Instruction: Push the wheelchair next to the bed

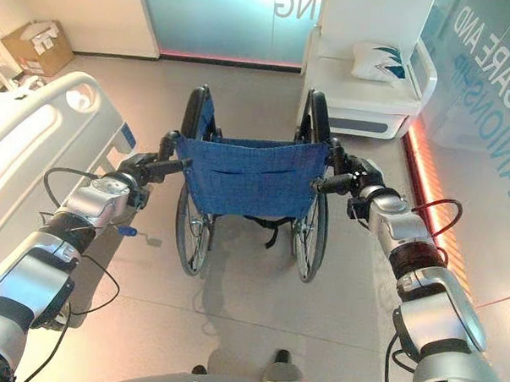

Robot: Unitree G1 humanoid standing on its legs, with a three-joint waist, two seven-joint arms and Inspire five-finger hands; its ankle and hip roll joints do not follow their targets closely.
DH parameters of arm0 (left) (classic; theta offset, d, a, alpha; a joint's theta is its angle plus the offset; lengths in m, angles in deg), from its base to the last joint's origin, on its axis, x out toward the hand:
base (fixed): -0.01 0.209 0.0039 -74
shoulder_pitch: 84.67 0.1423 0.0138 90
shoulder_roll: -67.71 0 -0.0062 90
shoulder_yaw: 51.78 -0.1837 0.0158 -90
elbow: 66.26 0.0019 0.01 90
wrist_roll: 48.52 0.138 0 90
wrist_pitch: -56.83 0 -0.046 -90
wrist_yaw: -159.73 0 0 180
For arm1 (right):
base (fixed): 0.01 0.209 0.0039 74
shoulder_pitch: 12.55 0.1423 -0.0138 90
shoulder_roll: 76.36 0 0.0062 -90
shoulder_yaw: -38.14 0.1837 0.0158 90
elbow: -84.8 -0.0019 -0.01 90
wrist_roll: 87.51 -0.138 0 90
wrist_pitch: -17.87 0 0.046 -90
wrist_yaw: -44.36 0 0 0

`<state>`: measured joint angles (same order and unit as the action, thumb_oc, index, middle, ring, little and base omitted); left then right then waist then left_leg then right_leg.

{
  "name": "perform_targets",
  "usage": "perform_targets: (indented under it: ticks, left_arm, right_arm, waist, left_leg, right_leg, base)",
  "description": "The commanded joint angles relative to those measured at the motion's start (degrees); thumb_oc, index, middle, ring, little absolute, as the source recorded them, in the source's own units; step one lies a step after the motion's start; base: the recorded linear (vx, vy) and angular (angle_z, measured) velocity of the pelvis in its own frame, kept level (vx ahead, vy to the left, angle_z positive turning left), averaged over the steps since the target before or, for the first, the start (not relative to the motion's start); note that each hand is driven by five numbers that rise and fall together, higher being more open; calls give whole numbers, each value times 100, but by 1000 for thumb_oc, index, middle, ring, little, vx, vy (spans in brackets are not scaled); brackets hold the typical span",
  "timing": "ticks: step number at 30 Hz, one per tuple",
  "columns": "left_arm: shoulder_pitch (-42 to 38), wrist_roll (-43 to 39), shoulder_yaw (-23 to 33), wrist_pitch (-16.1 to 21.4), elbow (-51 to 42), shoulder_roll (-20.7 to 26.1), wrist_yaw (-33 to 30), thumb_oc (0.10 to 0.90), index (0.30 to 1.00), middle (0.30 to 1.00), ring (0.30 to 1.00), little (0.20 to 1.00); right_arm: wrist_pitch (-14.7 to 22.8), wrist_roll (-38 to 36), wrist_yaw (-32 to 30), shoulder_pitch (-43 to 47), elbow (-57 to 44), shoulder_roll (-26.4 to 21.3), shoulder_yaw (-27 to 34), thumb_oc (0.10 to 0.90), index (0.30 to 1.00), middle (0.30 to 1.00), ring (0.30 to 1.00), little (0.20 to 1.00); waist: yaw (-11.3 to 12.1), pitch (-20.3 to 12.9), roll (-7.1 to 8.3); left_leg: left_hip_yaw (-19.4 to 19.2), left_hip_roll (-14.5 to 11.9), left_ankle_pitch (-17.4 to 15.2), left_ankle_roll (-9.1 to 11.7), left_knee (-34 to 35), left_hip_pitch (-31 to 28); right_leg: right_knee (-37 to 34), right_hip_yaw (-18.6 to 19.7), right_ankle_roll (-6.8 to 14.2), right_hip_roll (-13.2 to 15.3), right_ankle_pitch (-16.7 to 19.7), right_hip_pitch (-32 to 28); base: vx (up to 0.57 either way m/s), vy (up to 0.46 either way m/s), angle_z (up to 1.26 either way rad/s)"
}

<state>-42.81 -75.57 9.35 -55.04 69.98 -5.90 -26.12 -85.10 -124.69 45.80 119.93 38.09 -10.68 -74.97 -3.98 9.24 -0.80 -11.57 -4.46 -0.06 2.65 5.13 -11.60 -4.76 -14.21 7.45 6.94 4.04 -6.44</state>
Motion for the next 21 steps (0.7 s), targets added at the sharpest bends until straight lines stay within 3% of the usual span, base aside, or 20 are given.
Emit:
perform_targets:
  ticks: [1, 21]
  left_arm:
    - [-715, 253, -63, 694, 238, 150, -121, 800, 900, 900, 900, 900]
    - [-425, 129, -115, 771, 88, 125, 287, 800, 900, 900, 900, 900]
  right_arm:
    - [1200, -678, 650, 1146, -588, 556, -108, 400, 300, 300, 300, 300]
    - [1221, -517, 424, 853, -577, 577, 15, 400, 300, 300, 300, 300]
  waist:
    - [235, -494, 180]
    - [259, -486, 132]
  left_leg:
    - [-6, 721, -376, -377, -435, 457]
    - [107, 734, -344, -349, -397, 440]
  right_leg:
    - [785, 161, 7, -159, -485, 220]
    - [661, 154, -17, -179, -454, 149]
  base:
    - [0, 0, 0]
    - [0, 0, 0]
